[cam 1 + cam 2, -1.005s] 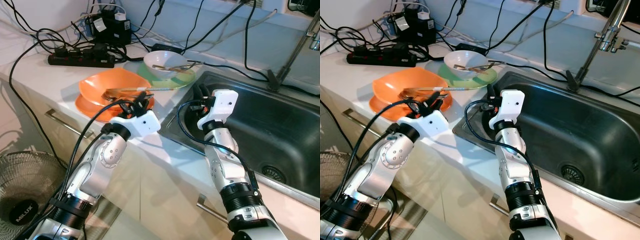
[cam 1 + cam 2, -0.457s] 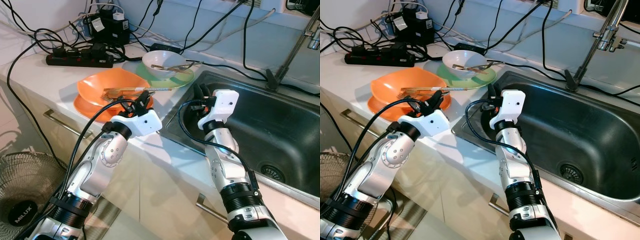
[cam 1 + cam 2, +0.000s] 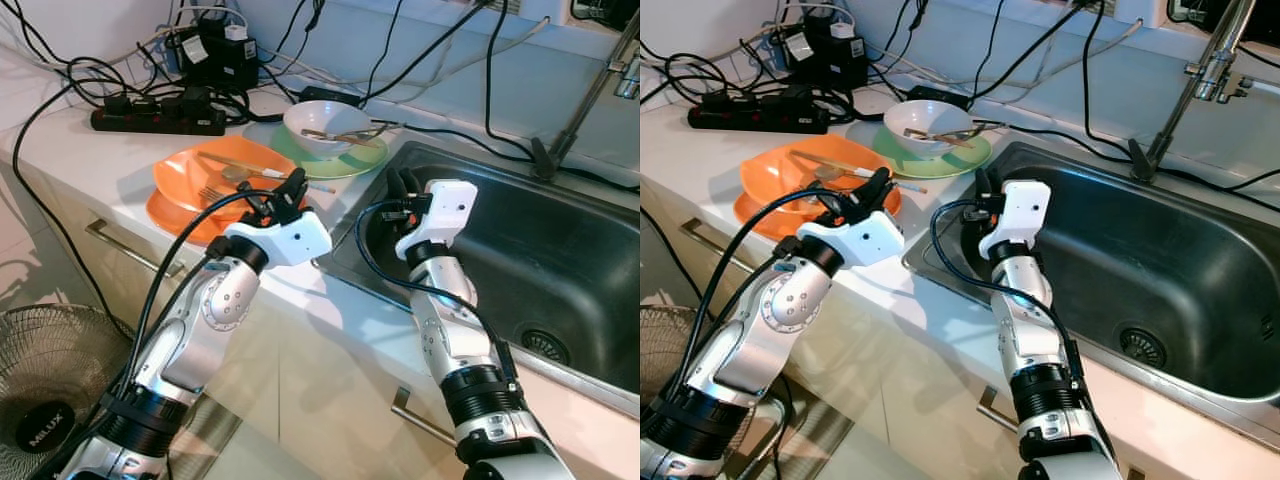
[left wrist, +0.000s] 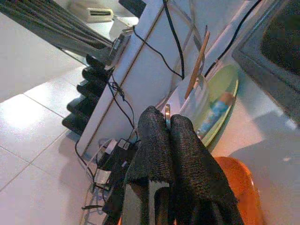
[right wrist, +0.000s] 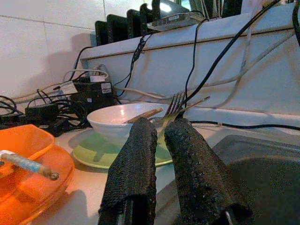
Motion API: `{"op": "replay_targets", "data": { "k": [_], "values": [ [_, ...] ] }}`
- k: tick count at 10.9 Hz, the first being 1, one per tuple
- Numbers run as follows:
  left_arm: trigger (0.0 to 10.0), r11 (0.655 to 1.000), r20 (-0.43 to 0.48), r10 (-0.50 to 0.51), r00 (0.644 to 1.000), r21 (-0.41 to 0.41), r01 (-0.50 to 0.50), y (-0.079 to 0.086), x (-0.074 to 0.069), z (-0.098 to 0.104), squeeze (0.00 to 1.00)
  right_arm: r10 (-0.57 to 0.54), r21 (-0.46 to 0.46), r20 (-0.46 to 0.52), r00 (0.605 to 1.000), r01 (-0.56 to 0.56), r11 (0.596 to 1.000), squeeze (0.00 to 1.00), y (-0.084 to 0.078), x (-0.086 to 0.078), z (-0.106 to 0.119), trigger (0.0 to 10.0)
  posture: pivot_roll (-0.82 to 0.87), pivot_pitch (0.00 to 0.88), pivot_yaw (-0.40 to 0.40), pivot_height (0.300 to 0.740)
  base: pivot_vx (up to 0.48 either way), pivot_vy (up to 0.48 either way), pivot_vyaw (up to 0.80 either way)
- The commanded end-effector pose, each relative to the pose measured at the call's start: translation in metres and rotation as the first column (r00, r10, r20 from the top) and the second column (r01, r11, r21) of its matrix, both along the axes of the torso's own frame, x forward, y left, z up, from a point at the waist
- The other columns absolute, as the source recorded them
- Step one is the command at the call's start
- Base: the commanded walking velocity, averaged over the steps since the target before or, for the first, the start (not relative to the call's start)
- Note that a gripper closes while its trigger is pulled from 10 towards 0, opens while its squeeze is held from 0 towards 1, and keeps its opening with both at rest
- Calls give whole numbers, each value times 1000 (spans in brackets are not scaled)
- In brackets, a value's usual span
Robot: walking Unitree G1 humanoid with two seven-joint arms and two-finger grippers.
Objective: Kitchen organization
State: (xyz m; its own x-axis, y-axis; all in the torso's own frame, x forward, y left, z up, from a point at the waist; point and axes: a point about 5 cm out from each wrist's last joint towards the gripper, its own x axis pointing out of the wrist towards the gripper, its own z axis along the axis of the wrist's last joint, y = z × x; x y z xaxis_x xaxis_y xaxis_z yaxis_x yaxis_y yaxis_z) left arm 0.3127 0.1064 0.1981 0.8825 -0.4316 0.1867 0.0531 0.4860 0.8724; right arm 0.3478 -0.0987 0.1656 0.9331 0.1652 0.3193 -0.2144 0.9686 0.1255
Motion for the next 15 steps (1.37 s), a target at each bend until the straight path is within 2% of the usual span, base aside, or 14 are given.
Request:
{"op": "replay_targets", "data": {
  "k": [1,4,6,7,8,10,12,15],
  "values": [
    [10000,1000,15,-21,1000,-14,22,-3,-2,8,0,1,3,-1,1000,-1,1000,0,-1,2,1,10000,224,10,-68,740,0,0,0],
    [10000,996,-56,-74,996,-54,71,-6,-8,8,0,13,-1,-5,1000,-13,1000,0,0,2,1,10000,228,14,-75,740,0,0,0],
    [10000,985,-66,-134,989,-117,126,-12,-12,25,0,24,-2,-7,1000,-24,1000,0,2,2,0,10000,235,12,-81,740,0,0,0],
    [10000,982,-21,-146,989,-124,142,-13,-14,41,0,29,-3,-8,1000,-29,1000,0,3,2,0,10000,237,12,-83,740,0,0,0],
    [10000,979,-1,-150,989,-136,149,-14,-14,48,0,31,-2,-9,999,-31,1000,0,3,3,0,10000,240,10,-85,740,0,0,0],
    [10000,962,0,-173,985,-215,169,-15,-17,62,0,36,-3,-8,999,-36,999,0,4,4,1,10000,243,5,-86,740,0,0,0],
    [10000,942,-69,-213,975,-279,186,-16,-18,56,0,41,-3,-5,999,-41,999,0,5,5,1,10000,244,1,-87,740,0,0,0],
    [10000,936,-56,-216,975,-297,190,-18,-17,56,0,36,-5,-2,999,-36,999,0,3,5,2,10000,241,0,-86,740,0,0,0]
  ]
}}
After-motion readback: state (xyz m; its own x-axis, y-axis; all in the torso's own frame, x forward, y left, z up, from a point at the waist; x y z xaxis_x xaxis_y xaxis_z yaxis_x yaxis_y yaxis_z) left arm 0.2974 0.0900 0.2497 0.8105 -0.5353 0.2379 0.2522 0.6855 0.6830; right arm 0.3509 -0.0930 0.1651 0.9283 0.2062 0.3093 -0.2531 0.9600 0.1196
